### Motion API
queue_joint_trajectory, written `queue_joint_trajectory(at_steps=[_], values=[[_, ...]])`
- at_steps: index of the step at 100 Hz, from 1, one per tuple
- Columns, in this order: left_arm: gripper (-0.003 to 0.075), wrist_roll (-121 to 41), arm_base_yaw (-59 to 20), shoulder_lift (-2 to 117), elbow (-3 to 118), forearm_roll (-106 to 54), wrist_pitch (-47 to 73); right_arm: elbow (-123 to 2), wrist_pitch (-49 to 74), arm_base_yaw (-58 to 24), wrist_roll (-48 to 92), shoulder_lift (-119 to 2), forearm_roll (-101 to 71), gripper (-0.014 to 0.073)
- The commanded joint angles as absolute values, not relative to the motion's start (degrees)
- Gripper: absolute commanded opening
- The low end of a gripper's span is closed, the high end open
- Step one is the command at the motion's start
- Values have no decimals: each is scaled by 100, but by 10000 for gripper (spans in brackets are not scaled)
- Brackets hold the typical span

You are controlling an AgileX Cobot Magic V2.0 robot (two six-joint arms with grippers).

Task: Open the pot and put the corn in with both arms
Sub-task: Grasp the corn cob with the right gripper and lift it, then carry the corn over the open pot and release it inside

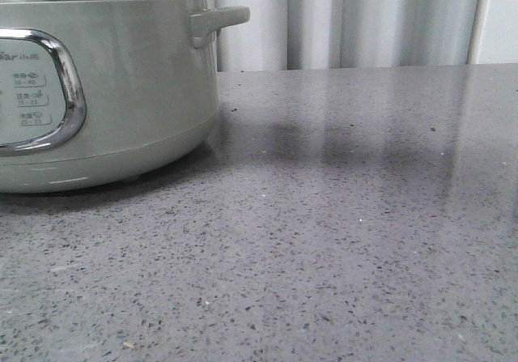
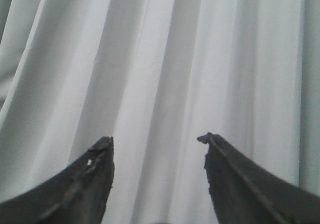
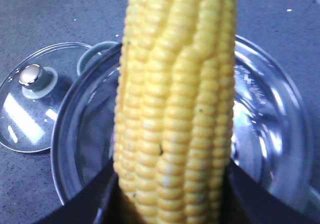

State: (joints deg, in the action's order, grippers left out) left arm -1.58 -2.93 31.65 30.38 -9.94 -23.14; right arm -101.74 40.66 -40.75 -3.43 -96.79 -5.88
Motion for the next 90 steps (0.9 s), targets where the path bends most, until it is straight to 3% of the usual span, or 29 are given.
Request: queue_joint_trajectory(at_steps=[1,20,25,42,53,69,90], values=[[356,-44,-378,3114,3232,-998,-2760,-10676,3590,-4171,-281,-9895,-584,122],[356,42,-607,2645,3232,-987,-2629,-11123,3732,-4159,-281,-10514,-584,153],[356,42,-680,2449,3232,-965,-2475,-11121,3732,-4159,-281,-10582,-573,217],[356,42,-797,1933,3232,-963,-1250,-11121,3870,-4159,-281,-10673,-542,550],[348,42,-797,1658,3232,-963,-545,-11183,4041,-4159,-281,-10572,-469,589],[279,-104,-797,1222,3232,-860,72,-11227,4494,-4159,-281,-10006,-196,474],[67,-178,-797,565,3232,81,1217,-10928,5233,-4170,249,-8817,154,50]])
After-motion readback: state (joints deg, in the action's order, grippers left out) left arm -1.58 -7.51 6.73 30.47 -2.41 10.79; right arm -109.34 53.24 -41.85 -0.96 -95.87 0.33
